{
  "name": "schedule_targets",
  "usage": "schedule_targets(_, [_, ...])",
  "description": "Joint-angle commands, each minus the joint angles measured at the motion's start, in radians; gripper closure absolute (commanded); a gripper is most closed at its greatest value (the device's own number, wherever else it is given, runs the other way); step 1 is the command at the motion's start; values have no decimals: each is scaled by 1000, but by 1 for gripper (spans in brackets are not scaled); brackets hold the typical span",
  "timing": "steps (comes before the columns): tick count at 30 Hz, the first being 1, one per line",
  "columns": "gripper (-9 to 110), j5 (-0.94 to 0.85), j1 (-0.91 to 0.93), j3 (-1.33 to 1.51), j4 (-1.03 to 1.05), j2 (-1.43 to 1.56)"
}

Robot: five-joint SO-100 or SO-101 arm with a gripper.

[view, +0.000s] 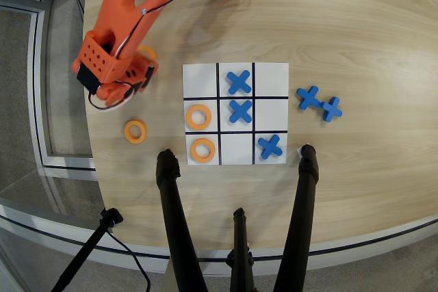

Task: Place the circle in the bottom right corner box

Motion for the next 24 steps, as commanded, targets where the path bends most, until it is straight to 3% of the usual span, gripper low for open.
schedule_targets(1, [102, 69, -109, 6, 32, 253])
schedule_targets(11, [102, 181, -434, 408, -48, 696])
schedule_targets(17, [102, 196, -471, 635, -253, 703])
schedule_targets(24, [102, 212, -474, 712, -440, 569])
